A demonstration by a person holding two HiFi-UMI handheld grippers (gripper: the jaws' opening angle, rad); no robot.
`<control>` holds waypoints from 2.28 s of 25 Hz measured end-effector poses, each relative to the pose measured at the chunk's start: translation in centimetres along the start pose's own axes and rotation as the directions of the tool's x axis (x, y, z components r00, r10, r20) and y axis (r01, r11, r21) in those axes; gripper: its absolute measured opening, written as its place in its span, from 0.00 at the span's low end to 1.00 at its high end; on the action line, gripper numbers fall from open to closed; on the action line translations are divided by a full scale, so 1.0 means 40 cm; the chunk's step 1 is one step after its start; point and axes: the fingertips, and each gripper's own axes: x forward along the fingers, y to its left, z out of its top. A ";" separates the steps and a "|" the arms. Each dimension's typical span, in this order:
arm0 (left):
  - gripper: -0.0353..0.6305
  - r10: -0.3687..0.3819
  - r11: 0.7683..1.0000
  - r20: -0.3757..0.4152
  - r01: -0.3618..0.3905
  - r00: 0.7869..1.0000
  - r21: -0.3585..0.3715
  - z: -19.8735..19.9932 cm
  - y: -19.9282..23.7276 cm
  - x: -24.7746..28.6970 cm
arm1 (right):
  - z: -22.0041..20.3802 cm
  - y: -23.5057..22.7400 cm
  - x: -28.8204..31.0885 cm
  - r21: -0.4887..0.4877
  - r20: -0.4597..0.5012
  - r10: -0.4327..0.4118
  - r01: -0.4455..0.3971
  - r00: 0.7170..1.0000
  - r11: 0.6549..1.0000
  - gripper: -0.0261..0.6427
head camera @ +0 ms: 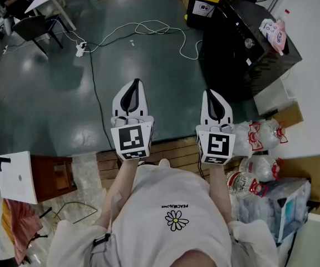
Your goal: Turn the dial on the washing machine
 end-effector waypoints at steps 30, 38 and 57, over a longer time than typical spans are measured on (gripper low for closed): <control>0.05 0.086 0.996 -0.102 -0.085 0.991 0.016 -0.092 0.056 0.095 | -0.120 0.023 0.095 0.117 -0.033 0.150 -0.146 0.988 0.982 0.04; 0.05 0.085 0.996 -0.095 -0.085 0.992 0.008 -0.123 0.132 0.299 | -0.156 -0.005 0.308 0.129 -0.059 0.165 -0.156 0.985 0.979 0.04; 0.05 -0.095 0.995 -0.048 0.094 0.994 -0.020 -0.015 0.448 1.225 | 0.035 -0.176 1.235 0.105 -0.128 0.064 -0.051 0.990 0.993 0.04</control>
